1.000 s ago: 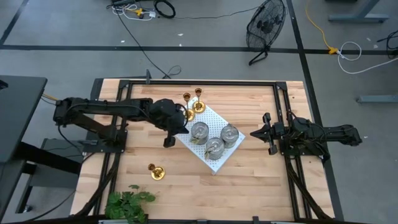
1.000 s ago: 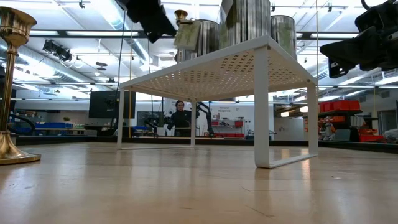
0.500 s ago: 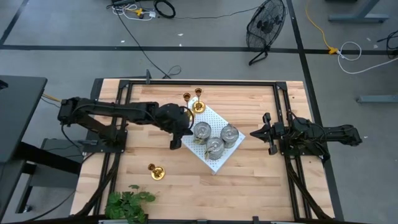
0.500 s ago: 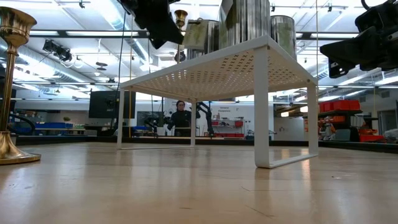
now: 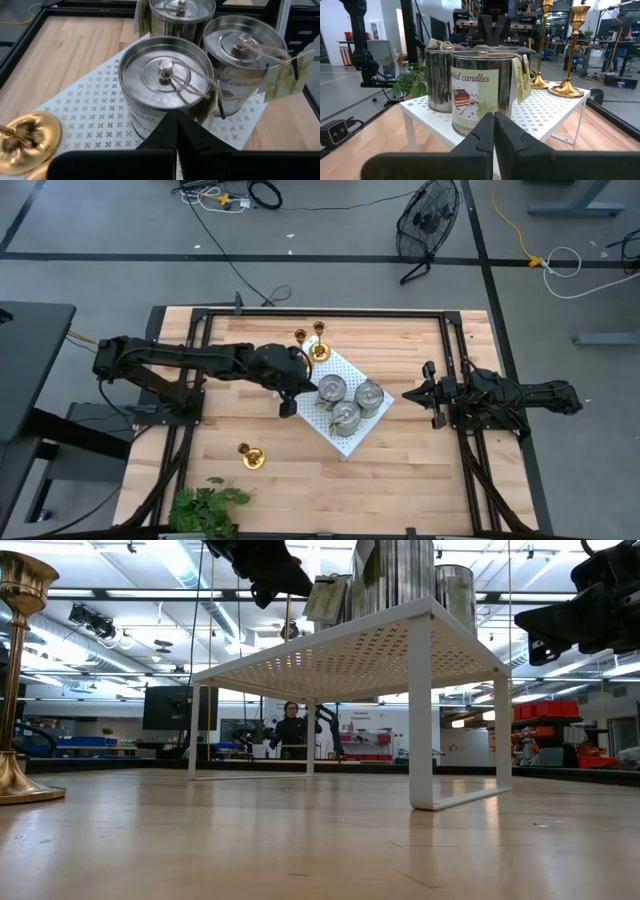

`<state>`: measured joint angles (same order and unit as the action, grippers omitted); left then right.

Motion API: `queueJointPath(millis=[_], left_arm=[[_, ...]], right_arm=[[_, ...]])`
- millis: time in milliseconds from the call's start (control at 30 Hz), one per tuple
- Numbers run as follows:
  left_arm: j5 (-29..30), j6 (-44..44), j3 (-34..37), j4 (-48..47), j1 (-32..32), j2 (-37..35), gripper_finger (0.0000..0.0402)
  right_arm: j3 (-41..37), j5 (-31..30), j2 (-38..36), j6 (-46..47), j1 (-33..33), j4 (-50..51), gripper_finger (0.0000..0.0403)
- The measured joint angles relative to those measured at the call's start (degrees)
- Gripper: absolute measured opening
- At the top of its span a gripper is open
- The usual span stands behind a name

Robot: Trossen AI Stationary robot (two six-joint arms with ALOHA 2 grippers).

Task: Pick & Place candle stick holders
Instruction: Put the scented candle on the shelf, then put the gold candle holder on the shelf align with the other gold metal candle holder

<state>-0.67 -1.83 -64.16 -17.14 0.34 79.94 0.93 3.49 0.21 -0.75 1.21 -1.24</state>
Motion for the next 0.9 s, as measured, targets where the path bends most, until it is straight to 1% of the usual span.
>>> queueJointPath(millis=[300, 433, 700, 900], left_arm=[[0.03, 0.99, 0.00, 0.67, 0.00, -0.02, 0.0000], [1.34, -0.17, 0.00, -0.46, 0.00, -0.02, 0.0000], [6.86, -0.04, 0.00, -0.44, 0.13, -0.02, 0.0000], [7.06, -0.11, -0.02, 0.30, 0.13, 0.60, 0.0000]], right_arm=[[0.00, -0.01, 0.00, 0.00, 0.00, -0.01, 0.0016], [0.00, -0.01, 0.00, 0.01, 0.00, -0.01, 0.0016], [0.00, 0.00, 0.00, 0.01, 0.01, -0.01, 0.0016], [0.00, -0.01, 0.00, 0.02, 0.00, -0.01, 0.0016]])
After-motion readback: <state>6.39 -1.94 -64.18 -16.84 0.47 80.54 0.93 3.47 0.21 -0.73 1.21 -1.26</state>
